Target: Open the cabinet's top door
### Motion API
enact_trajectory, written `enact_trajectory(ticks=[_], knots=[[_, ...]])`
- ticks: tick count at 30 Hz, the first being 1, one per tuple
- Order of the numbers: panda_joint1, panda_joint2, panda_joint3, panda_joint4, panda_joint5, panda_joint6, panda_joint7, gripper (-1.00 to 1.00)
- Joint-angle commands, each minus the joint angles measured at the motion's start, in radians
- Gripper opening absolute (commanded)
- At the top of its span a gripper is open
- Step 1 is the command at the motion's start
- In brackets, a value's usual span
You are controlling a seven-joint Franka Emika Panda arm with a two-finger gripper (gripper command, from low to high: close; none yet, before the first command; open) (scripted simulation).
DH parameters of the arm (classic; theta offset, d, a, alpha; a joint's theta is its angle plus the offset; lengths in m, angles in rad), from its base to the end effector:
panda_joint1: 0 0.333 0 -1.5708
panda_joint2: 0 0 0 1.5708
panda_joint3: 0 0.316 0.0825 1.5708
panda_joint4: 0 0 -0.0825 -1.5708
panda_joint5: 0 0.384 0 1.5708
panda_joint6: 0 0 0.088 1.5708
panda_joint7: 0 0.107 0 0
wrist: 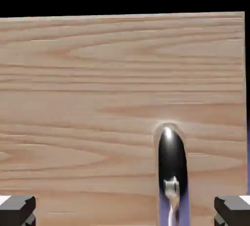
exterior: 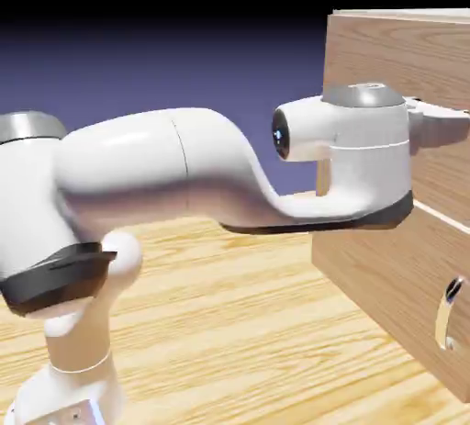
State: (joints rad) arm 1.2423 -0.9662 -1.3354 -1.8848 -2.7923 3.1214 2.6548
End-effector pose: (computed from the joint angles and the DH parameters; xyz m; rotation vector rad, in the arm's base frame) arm 0.4862 -0.2152 0.5565 -1.7468 0.6855 -1.7384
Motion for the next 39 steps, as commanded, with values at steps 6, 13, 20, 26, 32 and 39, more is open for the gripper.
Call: enact_trajectory(ticks=[6,13,20,26,32,39], knots=[[0.119,-0.006,-0.092,0.099,-0.105,0.007,0.073,0.0],[0.199,0.017,-0.14,0.164,-0.105,-0.008,0.085,-1.0],[-0.051,0.09,0.003,-0.075,-0.106,-0.141,0.188,-1.0],[-0.268,0.139,0.148,-0.247,-0.066,-0.229,0.243,-1.0],[-0.485,0.143,0.313,-0.41,0.027,-0.31,0.232,-1.0],[-0.739,0.083,0.531,-0.612,0.197,-0.41,0.16,-1.0]])
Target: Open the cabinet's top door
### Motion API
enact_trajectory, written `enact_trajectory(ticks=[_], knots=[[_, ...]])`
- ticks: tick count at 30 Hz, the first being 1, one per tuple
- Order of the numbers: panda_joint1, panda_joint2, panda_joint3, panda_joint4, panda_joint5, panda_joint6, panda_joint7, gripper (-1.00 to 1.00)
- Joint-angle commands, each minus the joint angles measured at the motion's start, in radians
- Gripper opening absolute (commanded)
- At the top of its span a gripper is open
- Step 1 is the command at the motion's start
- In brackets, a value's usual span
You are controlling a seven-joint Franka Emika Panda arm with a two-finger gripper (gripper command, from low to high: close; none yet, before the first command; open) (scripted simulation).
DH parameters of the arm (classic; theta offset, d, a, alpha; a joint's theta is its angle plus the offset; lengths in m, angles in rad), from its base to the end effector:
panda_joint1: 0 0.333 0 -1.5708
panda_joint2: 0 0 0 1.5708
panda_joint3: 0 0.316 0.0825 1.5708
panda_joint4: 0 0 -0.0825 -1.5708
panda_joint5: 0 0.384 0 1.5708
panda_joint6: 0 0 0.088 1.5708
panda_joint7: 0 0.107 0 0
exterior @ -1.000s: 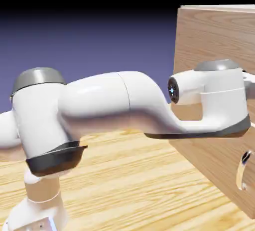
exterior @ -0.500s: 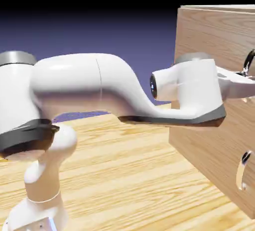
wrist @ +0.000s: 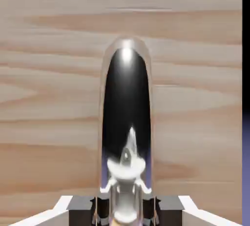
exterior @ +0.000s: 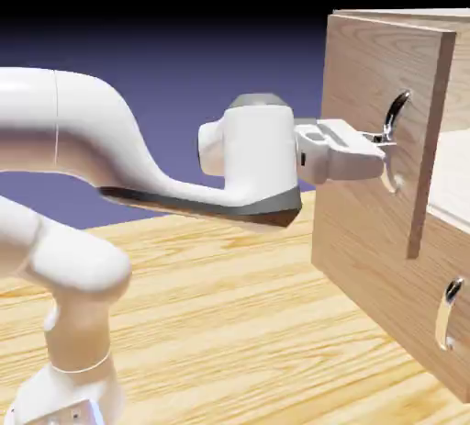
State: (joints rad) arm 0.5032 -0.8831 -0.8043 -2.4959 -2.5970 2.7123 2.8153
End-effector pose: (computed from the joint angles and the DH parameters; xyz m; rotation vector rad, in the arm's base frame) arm 0.3656 -0.1426 0.5347 -1.7126 1.0814 -1.9776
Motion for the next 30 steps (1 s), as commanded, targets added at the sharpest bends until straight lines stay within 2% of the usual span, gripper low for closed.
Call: enact_trajectory(ticks=[1,9,15,22,30], knots=[[-0.036,-0.014,0.034,-0.031,0.032,-0.016,-0.014,-1.0],[-0.291,-0.182,0.323,-0.267,0.34,-0.138,-0.149,-1.0],[-0.391,-0.328,0.518,-0.395,0.6,-0.224,-0.263,-1.0],[-0.407,-0.481,0.733,-0.49,0.905,-0.353,-0.387,-1.0],[-0.335,-0.583,1.013,-0.523,1.244,-0.567,-0.478,-1.0]])
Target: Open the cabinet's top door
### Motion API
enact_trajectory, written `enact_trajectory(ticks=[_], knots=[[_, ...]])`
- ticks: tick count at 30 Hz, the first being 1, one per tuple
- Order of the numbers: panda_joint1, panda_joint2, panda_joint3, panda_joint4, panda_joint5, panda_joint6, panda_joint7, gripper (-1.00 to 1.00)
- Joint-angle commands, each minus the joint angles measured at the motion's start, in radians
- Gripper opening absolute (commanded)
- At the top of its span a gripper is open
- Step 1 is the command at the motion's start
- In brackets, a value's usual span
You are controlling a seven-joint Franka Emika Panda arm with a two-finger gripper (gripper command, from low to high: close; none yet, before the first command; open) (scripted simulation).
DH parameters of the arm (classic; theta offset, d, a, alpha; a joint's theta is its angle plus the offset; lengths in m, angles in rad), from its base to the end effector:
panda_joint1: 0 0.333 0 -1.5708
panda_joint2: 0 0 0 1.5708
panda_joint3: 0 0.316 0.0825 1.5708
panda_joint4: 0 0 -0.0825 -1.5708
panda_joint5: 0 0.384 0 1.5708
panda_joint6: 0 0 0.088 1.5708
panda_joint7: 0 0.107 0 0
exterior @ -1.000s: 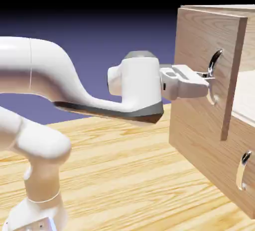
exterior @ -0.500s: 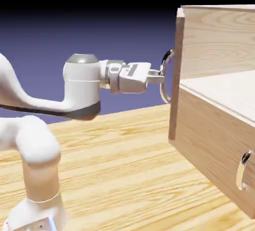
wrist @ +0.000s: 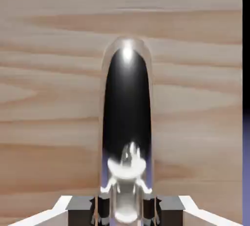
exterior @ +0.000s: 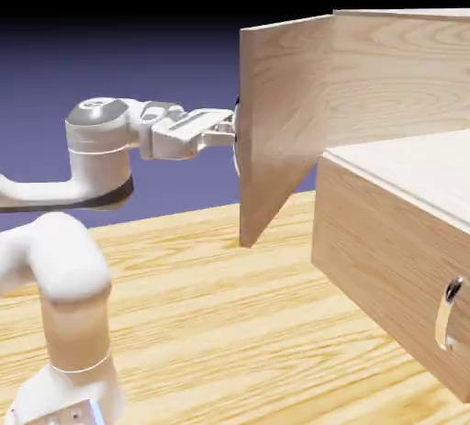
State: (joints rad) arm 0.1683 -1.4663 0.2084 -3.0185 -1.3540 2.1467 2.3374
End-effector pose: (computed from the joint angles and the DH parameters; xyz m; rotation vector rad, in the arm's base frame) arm 0.2055 0.0403 0.5348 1.5525 -1.5767 2.2142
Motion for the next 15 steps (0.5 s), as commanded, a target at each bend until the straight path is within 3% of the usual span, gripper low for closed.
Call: enact_trajectory(ticks=[1,15], knots=[[0.011,-0.003,0.036,0.003,0.039,-0.03,-0.006,-1.0],[0.016,0.127,0.544,0.214,0.513,-0.456,0.0,-1.0]])
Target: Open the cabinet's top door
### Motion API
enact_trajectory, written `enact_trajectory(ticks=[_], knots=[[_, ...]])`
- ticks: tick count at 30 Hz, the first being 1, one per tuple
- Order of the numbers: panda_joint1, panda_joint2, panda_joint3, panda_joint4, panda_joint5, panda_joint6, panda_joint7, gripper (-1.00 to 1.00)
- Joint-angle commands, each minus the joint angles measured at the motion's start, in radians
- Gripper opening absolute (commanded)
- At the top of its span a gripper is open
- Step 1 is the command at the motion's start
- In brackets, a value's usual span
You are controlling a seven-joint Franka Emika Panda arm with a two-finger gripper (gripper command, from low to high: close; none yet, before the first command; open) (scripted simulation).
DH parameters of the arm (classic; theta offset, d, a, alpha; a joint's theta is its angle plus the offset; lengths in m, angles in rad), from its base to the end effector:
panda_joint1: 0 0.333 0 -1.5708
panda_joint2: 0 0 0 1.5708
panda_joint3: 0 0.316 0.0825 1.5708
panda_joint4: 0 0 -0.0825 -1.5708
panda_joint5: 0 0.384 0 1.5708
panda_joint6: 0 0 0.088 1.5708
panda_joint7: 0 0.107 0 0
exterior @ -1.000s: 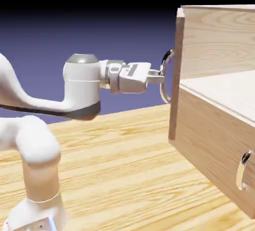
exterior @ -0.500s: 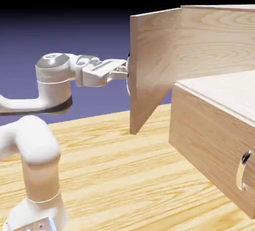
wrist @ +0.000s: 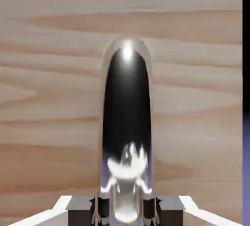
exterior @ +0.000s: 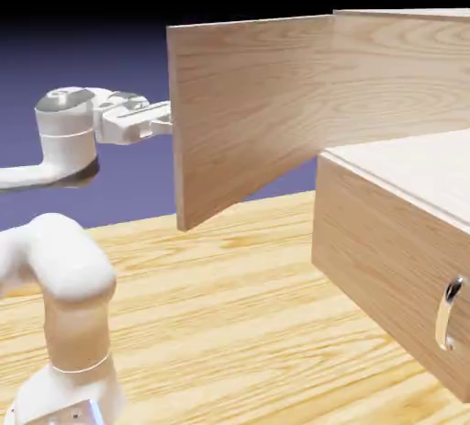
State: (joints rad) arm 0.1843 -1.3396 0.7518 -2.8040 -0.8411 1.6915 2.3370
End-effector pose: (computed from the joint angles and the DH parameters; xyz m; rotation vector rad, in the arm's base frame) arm 0.1597 0.1578 0.5348 1.2887 -1.6631 2.0873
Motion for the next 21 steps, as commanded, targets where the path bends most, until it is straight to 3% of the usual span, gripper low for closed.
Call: enact_trajectory(ticks=[1,21], knots=[[-0.017,0.017,0.037,0.03,0.03,-0.034,0.003,-1.0],[-0.605,0.161,0.542,0.751,0.344,-0.59,-0.033,-1.0]])
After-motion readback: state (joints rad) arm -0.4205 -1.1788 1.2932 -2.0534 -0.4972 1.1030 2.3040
